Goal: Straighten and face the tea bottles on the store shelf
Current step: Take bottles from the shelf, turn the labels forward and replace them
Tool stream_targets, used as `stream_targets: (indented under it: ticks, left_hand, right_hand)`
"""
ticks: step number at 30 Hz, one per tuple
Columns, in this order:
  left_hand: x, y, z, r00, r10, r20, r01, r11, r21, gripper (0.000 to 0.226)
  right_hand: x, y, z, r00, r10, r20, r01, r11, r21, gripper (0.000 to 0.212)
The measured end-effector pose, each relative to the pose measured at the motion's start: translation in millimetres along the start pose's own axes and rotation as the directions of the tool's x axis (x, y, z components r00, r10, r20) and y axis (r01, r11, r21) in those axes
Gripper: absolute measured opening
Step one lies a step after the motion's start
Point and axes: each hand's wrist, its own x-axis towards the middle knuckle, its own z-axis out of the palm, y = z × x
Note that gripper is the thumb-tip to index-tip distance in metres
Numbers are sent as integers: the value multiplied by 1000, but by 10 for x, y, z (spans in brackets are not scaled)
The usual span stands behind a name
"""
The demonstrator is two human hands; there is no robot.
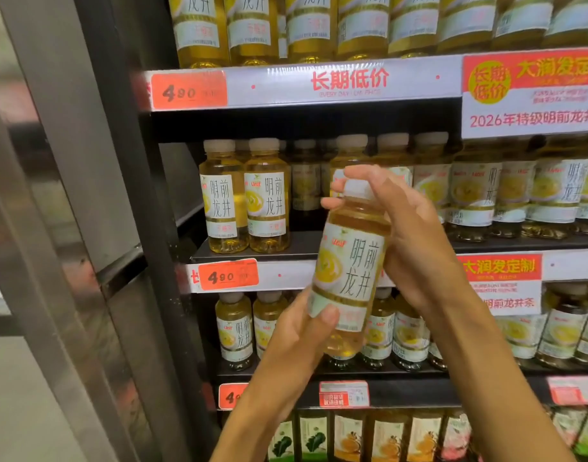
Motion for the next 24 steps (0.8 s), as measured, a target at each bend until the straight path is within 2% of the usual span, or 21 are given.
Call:
stream_targets:
  ticks: [3,6,9,12,13,17,20,24]
  left_hand:
    - [-164,-123,5,980,-160,119,185,951,-246,65]
    - [-278,-248,-1,952,-273,137,301,911,-282,73]
    - [-357,-368,-35,910,-415,25,410,885,-219,77]
    - [-473,-458,49,897,-442,2,433,880,-194,46]
    - [-509,-486,100,891,-453,-29,439,876,-200,42]
    - [-635,-591,216,877,-464,-123,426,870,-247,48]
    - [-662,-597,247,841,-526,-123,494,841,-222,64]
    - [-676,-619,315,812,-579,-79,551,803,-226,66]
  right_hand:
    - [-139,209,-81,991,123,61,-128,988,84,28]
    - [-327,412,-147,980,188,61,-195,971,136,26]
    - [-514,559,-170,970,230,80,-239,962,128,28]
    - [-671,661,-153,969,233,86,-241,966,93,26]
    - [-712,689,-138,970,234,66,-239,968,71,25]
    - [-818,767,-185,950,312,-4,-312,950,26,32]
    - [-880,818,-349,914,403,53,-402,915,-20,32]
    - [-1006,864,-475,905,421,57,-423,878,223,34]
